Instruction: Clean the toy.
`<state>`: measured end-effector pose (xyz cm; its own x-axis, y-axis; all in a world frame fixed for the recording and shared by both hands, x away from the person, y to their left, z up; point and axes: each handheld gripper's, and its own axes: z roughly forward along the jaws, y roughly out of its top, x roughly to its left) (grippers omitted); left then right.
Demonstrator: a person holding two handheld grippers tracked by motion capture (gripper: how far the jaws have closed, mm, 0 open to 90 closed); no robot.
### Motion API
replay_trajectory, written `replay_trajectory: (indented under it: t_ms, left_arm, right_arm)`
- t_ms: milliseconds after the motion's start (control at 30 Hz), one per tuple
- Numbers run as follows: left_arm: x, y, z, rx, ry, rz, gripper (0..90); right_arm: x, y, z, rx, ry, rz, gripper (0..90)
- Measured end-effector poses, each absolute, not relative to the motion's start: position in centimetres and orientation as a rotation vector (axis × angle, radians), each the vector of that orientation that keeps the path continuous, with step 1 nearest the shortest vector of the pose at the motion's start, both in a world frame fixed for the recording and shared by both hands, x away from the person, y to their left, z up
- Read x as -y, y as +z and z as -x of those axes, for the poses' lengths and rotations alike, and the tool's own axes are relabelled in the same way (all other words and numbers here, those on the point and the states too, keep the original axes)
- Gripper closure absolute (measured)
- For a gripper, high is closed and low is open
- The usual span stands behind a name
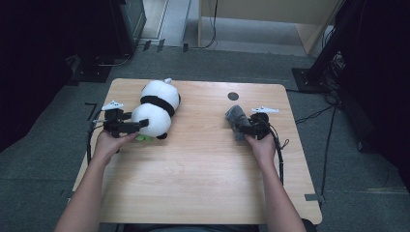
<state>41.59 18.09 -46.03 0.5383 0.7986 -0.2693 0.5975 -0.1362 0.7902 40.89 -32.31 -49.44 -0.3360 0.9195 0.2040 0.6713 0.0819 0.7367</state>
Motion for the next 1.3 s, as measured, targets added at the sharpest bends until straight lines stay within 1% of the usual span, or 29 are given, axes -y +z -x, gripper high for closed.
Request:
replay_trajectory:
  t_ms: [100, 233, 367, 467, 633, 700, 733, 800, 833, 900, 1033, 1233, 1300]
  left_arm:
    - [-18.5, -45.3, -41.1, -1.130, 0.297, -1.846, 6.0]
    - [-18.6, -45.0, -40.5, -1.115, 0.337, -1.900, 6.0]
    - [-18.9, -44.8, -40.1, -1.120, 0.336, -1.884, 6.0]
    - [-18.9, -44.8, -39.5, -1.144, 0.390, -1.916, 7.1]
    - [-19.4, -45.0, -38.7, -1.148, 0.385, -1.936, 7.2]
    - [-19.9, -44.9, -37.7, -1.140, 0.378, -1.920, 7.2]
    - [-20.0, -44.9, -37.4, -1.139, 0.370, -1.917, 7.7]
    - [-20.2, -44.8, -36.8, -1.127, 0.393, -1.937, 13.0]
    - [-20.4, -44.9, -36.5, -1.128, 0.406, -1.940, 13.1]
    - [-20.9, -45.2, -36.0, -1.137, 0.391, -1.932, 13.1]
    - [-21.7, -46.3, -35.4, -1.162, 0.375, -1.943, 13.4]
    - [-22.0, -47.6, -35.0, -1.157, 0.427, -2.004, 14.5]
    - [-22.0, -48.1, -35.0, -1.170, 0.450, -2.058, 15.1]
  right_arm:
    - [32.6, -49.2, -40.8, -2.043, 1.130, -1.585, 34.5]
    - [32.7, -48.9, -40.7, -2.039, 1.142, -1.579, 32.9]
    - [32.9, -48.4, -40.4, -2.033, 1.169, -1.573, 32.1]
    - [33.2, -47.9, -40.0, -2.032, 1.189, -1.574, 31.1]
    - [33.5, -47.2, -39.1, -2.025, 1.211, -1.551, 31.4]
    - [33.7, -47.1, -38.8, -2.031, 1.215, -1.533, 32.4]
    - [33.8, -47.0, -38.5, -2.039, 1.221, -1.514, 33.2]
    - [34.2, -46.8, -38.1, -2.040, 1.231, -1.501, 33.5]
    - [34.4, -46.8, -37.9, -2.034, 1.246, -1.499, 33.8]
    - [34.9, -46.6, -37.4, -2.020, 1.262, -1.505, 33.8]
    - [36.1, -46.8, -36.2, -2.021, 1.209, -1.489, 34.1]
    - [38.6, -47.7, -34.4, -2.008, 1.168, -1.521, 34.1]
    - [39.5, -48.3, -34.0, -2.002, 1.136, -1.524, 34.0]
